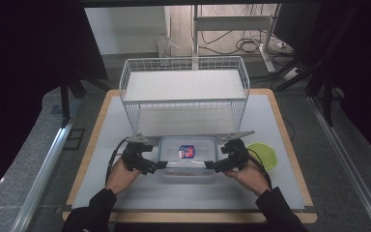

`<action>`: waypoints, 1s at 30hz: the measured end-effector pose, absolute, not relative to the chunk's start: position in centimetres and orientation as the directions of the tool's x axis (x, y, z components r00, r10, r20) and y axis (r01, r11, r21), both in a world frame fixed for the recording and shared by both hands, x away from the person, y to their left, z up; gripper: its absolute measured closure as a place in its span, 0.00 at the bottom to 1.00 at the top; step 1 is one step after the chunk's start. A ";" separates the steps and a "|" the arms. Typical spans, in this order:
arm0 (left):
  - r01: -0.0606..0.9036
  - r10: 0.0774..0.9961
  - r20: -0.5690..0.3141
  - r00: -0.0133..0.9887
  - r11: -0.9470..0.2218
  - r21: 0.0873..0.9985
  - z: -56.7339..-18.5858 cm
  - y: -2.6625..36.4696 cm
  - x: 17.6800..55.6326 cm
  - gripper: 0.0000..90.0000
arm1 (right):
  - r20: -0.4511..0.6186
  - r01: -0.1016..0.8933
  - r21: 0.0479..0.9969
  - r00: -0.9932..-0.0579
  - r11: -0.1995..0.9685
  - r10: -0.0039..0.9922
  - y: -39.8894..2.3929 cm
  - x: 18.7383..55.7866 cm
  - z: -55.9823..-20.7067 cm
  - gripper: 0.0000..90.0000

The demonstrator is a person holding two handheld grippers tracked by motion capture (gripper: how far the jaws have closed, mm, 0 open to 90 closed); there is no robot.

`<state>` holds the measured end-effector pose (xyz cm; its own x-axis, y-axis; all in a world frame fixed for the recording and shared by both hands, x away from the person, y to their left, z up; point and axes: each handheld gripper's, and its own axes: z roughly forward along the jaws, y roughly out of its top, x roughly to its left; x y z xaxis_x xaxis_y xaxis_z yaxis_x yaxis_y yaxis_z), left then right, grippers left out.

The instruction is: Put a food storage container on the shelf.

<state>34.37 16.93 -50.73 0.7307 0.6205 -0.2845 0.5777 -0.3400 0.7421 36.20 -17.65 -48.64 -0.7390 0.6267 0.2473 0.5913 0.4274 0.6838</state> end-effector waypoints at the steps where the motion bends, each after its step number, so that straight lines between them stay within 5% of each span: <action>1: 0.587 0.612 -0.305 0.730 -0.333 0.738 -50.9 16.8 34.7 0.00 | 0.262 0.602 0.674 -0.736 0.428 0.624 -17.6 36.4 -48.7 0.01; 10: 0.666 0.525 -0.465 0.713 -0.297 0.685 -52.2 16.3 36.4 0.00 | 0.395 0.696 0.601 -0.685 0.392 0.612 -16.7 38.2 -49.3 0.03; 22: 0.623 0.563 -0.377 0.735 -0.344 0.702 -51.3 16.2 34.1 0.01 | 0.420 0.722 0.573 -0.664 0.387 0.618 -16.7 37.3 -49.0 0.11; 30: 0.595 0.561 -0.358 0.747 -0.324 0.735 -50.8 17.2 32.7 0.21 | 0.416 0.704 0.610 -0.676 0.364 0.609 -17.9 36.7 -48.1 0.32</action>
<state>32.69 17.22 -50.84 0.7467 0.5609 -0.3575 0.5955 -0.3242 0.7350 36.72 -17.94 -48.06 -0.6756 0.6088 0.4157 0.7036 0.3641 0.6102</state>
